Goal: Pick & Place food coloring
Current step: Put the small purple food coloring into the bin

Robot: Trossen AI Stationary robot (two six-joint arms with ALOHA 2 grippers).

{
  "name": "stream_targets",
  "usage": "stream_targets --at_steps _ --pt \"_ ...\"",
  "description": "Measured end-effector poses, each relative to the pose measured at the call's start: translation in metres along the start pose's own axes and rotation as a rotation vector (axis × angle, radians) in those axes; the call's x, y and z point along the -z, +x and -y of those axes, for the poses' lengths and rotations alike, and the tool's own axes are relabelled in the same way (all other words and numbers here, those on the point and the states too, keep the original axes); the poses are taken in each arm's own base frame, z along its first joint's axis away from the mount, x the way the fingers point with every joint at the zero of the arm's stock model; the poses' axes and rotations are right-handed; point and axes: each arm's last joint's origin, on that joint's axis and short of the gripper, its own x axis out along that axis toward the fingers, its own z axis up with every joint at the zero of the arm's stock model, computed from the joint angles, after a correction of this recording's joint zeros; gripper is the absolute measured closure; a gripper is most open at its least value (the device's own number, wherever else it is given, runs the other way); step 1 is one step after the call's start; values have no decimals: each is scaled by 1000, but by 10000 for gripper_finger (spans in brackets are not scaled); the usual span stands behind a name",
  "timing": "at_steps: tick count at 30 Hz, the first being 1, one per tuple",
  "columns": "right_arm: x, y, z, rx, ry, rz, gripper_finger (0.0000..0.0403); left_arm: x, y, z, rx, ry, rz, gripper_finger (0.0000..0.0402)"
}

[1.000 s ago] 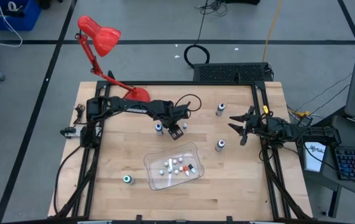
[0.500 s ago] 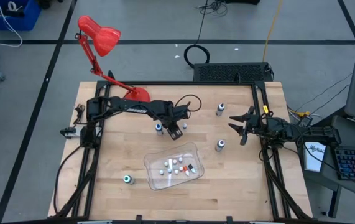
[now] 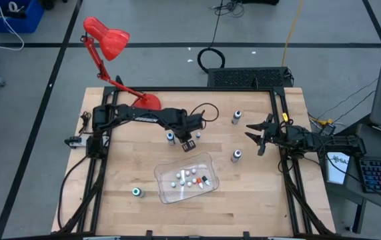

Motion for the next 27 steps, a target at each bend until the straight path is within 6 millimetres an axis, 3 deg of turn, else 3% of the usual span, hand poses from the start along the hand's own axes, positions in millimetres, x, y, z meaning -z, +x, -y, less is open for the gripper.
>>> stream_targets --at_steps 8,11,14,20,27 --pt "0 0 0 0 0 0 261 6 -77 49 -86 139 50 352" --pt "0 0 0 0 0 0 261 18 -113 78 -65 174 97 352" --pt "0 0 0 0 0 1 261 39 -136 110 -22 201 120 352" --pt "0 0 0 0 0 1 261 90 -138 157 -11 154 46 352" --pt "0 0 0 0 0 1 261 128 -123 179 -47 8 -3 352"
